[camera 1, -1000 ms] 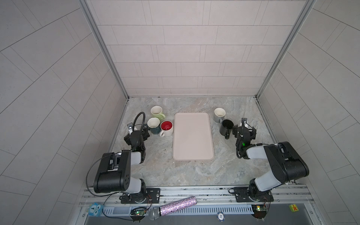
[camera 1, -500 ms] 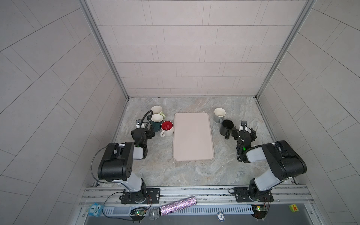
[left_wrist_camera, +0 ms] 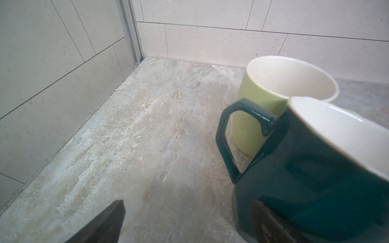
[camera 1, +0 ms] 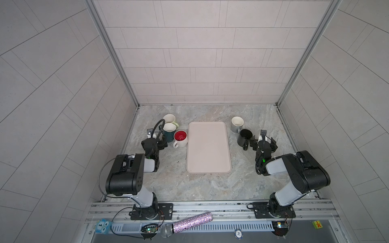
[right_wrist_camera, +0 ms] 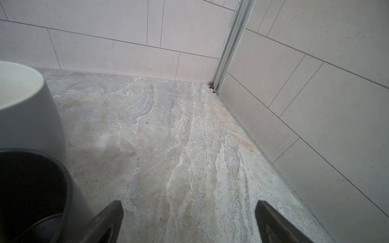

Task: Turn the mug right side up
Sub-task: Reset both arms

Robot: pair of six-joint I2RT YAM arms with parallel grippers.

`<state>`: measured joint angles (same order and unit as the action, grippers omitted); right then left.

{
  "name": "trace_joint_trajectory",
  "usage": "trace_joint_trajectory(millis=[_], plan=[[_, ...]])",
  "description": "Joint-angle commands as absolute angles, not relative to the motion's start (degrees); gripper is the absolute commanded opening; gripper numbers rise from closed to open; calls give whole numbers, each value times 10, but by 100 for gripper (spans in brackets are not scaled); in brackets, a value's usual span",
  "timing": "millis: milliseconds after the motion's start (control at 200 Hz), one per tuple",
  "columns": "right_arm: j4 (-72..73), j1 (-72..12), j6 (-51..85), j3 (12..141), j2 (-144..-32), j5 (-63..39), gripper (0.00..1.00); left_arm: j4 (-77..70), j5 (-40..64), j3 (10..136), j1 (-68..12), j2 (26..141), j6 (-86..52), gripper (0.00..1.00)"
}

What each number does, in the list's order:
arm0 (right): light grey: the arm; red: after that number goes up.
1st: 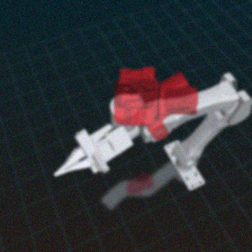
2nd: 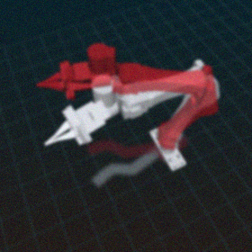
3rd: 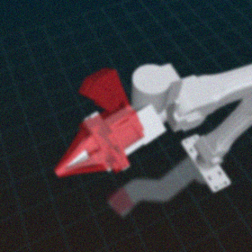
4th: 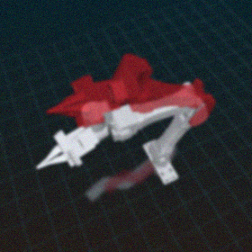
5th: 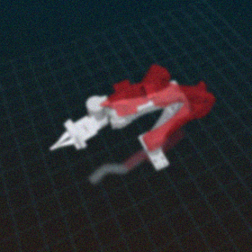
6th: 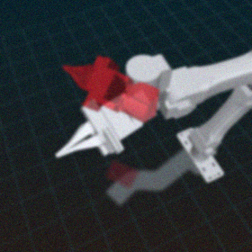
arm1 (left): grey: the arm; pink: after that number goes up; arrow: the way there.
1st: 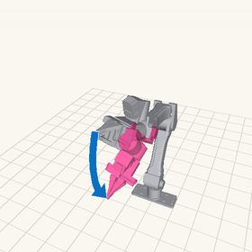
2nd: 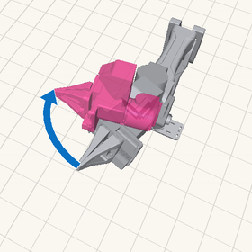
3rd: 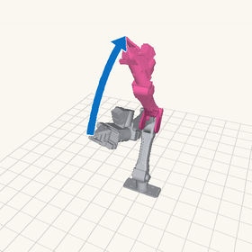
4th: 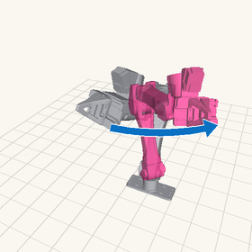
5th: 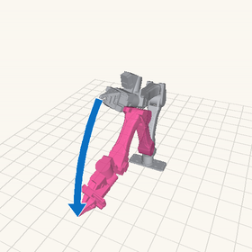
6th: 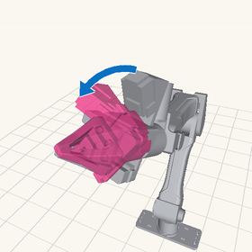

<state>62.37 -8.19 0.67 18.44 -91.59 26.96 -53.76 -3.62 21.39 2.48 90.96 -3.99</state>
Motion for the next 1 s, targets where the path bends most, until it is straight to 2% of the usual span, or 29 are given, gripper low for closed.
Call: trace_joint_trajectory(millis=[0, 290, 440, 691, 996], plan=[[614, -81, 0, 190, -915, 268, 99, -558, -19, 210, 20, 907, -33, 100], [616, -81, -1, 190, -915, 268, 99, -561, -18, 209, 21, 907, -33, 100], [616, -81, -1, 190, -916, 267, 99, -619, -61, 178, 21, 907, -49, 100], [616, -80, -1, 190, -916, 268, 99, -600, -55, 187, 21, 907, -46, 100], [617, -82, -1, 190, -915, 268, 99, -681, -76, 141, 17, 911, -48, 100]])
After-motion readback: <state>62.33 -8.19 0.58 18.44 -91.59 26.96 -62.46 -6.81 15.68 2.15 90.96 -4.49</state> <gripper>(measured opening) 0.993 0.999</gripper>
